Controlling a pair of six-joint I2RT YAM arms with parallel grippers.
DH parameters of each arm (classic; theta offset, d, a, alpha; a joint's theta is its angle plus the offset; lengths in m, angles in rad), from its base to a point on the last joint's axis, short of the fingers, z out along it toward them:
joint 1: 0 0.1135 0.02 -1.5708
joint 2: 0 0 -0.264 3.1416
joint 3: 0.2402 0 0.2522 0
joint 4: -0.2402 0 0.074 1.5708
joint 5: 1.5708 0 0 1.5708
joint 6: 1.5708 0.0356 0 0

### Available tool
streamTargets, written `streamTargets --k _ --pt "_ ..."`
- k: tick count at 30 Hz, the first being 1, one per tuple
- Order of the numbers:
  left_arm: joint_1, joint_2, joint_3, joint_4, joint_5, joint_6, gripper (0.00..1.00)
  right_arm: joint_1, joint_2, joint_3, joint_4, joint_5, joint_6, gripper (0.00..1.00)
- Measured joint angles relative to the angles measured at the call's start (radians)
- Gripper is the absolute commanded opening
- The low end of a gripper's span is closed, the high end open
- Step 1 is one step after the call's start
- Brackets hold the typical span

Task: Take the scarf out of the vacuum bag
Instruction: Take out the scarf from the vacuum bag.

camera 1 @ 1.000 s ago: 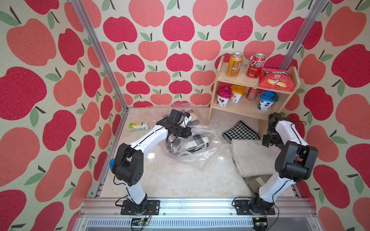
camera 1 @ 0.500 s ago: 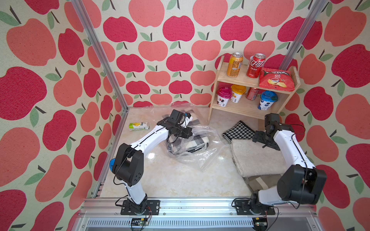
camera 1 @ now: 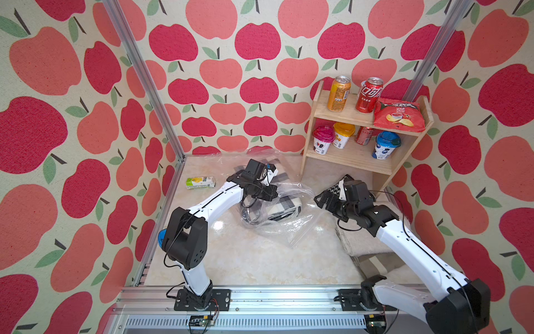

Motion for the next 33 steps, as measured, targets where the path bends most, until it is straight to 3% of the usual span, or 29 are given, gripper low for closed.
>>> streamTargets --k 10,25,33 --pt "-0.002 0.0 -0.006 0.012 0.0 0.002 0.0 0.206 0.04 -0.138 0.313 -0.014 0.229 1.0" --pt "-0.046 -0.098 -0.117 0.114 -0.009 0.024 0.0 0.233 0.174 -0.251 0.616 0.024 0.5 0.98" --pt "-0.077 -0.133 -0.16 0.151 -0.043 0.028 0.0 0.233 0.284 -0.279 0.758 0.023 0.573 0.96"
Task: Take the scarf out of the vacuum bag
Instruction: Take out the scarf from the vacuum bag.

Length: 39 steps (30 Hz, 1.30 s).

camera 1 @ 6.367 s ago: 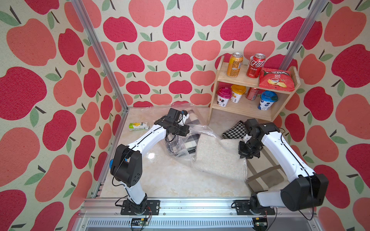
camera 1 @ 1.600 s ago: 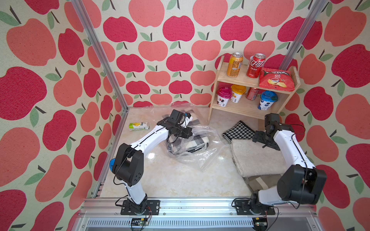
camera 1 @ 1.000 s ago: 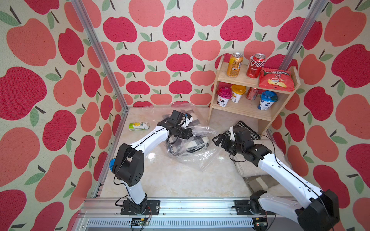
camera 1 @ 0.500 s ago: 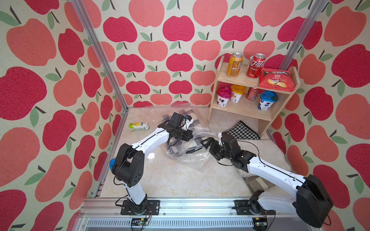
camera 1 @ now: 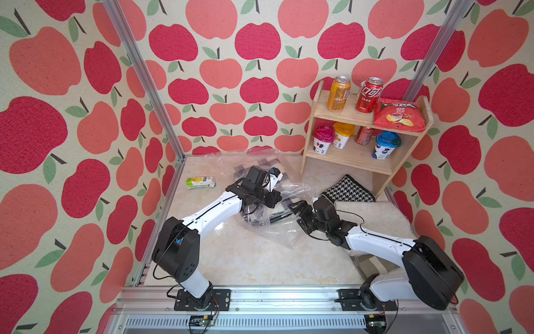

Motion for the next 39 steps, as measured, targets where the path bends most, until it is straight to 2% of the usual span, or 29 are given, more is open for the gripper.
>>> streamTargets --k 12,18,39 --pt "-0.024 -0.134 -0.102 0.018 -0.089 -0.009 0.0 -0.013 0.217 0.009 0.25 -0.067 0.077 0.94" --pt "-0.024 -0.152 -0.116 0.018 -0.114 -0.016 0.0 -0.013 0.271 0.019 0.343 -0.086 0.112 0.93" --pt "-0.013 -0.152 -0.163 0.026 -0.134 -0.031 0.0 -0.029 0.363 0.093 0.422 -0.116 0.161 0.91"
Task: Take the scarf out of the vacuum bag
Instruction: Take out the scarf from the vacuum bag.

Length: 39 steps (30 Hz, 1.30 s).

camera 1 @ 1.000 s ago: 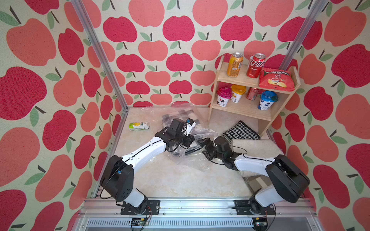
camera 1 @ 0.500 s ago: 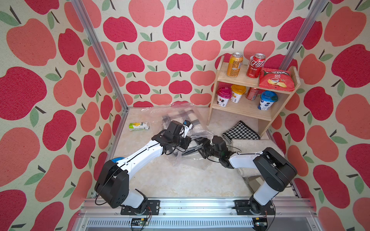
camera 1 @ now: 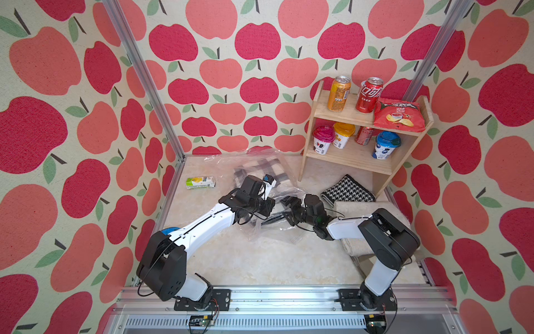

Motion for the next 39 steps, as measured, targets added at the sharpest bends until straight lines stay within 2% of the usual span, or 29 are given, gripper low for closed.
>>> streamTargets --k 4,7,10,14,18,25,32,39 --pt "0.008 -0.001 -0.002 0.0 0.002 0.0 0.0 0.0 0.014 0.008 0.007 0.0 0.004 0.9" --pt "0.012 -0.003 -0.005 0.0 0.003 0.0 0.0 -0.002 0.026 0.014 0.017 0.0 0.008 0.85" --pt "0.016 -0.005 -0.005 0.0 0.004 0.0 0.0 -0.007 0.041 0.02 0.037 -0.004 0.018 0.76" --pt "0.021 -0.005 -0.005 0.0 0.007 0.0 0.0 -0.013 0.048 0.026 0.053 -0.011 0.03 0.56" --pt "0.025 -0.005 -0.005 0.0 0.011 0.0 0.0 -0.019 0.048 0.045 0.055 -0.019 0.029 0.48" --pt "0.031 -0.006 -0.005 0.0 0.012 0.0 0.0 -0.024 0.048 0.062 0.054 -0.028 0.029 0.49" --pt "0.031 -0.006 -0.005 -0.001 0.012 0.0 0.0 -0.024 0.06 0.061 0.055 -0.035 0.03 0.53" --pt "0.031 -0.006 -0.005 -0.001 0.012 0.0 0.0 -0.015 0.071 0.061 0.054 -0.038 0.033 0.64"
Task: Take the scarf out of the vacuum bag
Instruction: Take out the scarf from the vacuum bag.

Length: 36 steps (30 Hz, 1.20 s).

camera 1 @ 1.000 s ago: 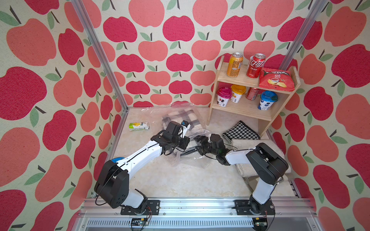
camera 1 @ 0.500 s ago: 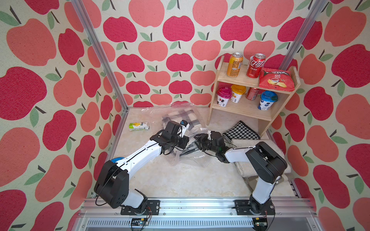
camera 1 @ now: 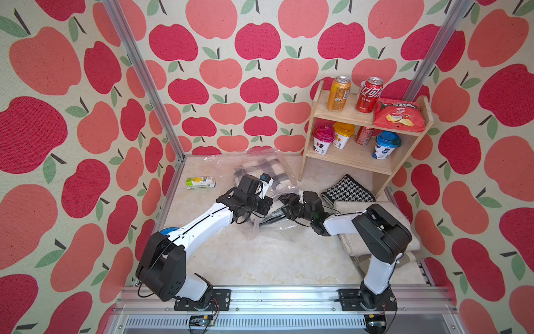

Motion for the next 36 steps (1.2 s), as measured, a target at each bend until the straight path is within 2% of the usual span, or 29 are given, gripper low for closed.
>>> streamTargets --k 18,36 --pt "0.001 -0.015 0.0 0.0 -0.001 0.0 0.0 0.057 0.002 -0.032 -0.012 0.001 0.011 0.68" --pt "0.001 -0.028 0.0 0.0 -0.001 0.0 0.0 0.047 -0.019 -0.062 -0.027 -0.003 0.011 0.68"
